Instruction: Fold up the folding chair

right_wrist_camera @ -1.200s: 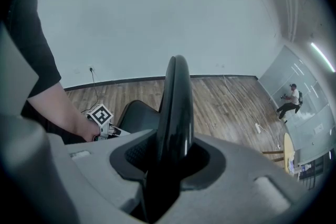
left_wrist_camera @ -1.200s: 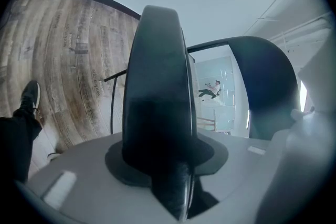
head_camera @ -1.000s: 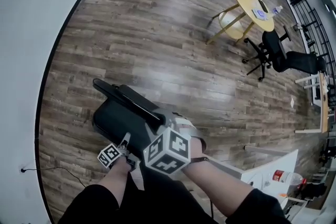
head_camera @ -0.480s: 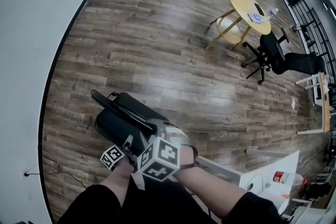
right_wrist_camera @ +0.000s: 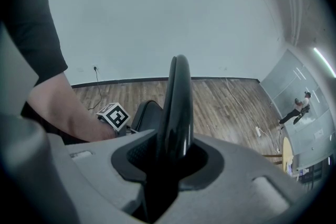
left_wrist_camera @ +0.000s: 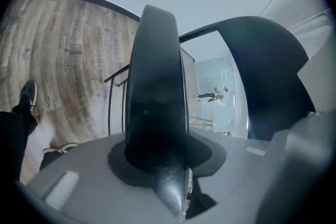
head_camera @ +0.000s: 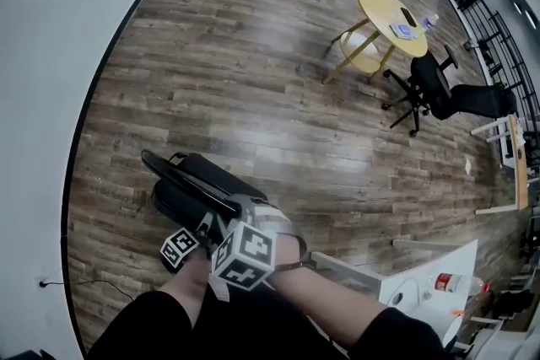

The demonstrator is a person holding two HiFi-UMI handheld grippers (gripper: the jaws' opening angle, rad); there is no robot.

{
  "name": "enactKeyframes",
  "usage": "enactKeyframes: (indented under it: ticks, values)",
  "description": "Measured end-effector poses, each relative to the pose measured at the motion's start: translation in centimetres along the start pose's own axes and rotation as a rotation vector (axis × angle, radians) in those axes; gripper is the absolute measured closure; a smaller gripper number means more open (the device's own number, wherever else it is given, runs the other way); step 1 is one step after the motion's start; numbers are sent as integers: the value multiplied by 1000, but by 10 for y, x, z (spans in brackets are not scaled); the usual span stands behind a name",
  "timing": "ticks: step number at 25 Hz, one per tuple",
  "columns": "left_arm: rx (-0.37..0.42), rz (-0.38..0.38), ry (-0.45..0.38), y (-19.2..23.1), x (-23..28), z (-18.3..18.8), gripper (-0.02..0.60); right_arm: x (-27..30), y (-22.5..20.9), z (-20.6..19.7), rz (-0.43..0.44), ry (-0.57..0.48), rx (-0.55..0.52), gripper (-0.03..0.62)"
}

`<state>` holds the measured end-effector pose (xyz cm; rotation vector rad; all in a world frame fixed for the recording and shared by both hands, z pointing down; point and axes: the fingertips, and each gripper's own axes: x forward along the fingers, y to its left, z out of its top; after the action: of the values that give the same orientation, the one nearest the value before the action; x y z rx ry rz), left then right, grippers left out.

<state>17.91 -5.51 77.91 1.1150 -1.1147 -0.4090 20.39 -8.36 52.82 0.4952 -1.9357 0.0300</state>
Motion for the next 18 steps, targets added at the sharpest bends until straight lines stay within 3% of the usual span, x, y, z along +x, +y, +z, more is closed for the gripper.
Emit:
enactKeyframes:
  ticks: [18]
  values:
    - [-4, 70, 0, -26, 17, 0, 453, -2, 15, 3, 11, -2, 1, 508]
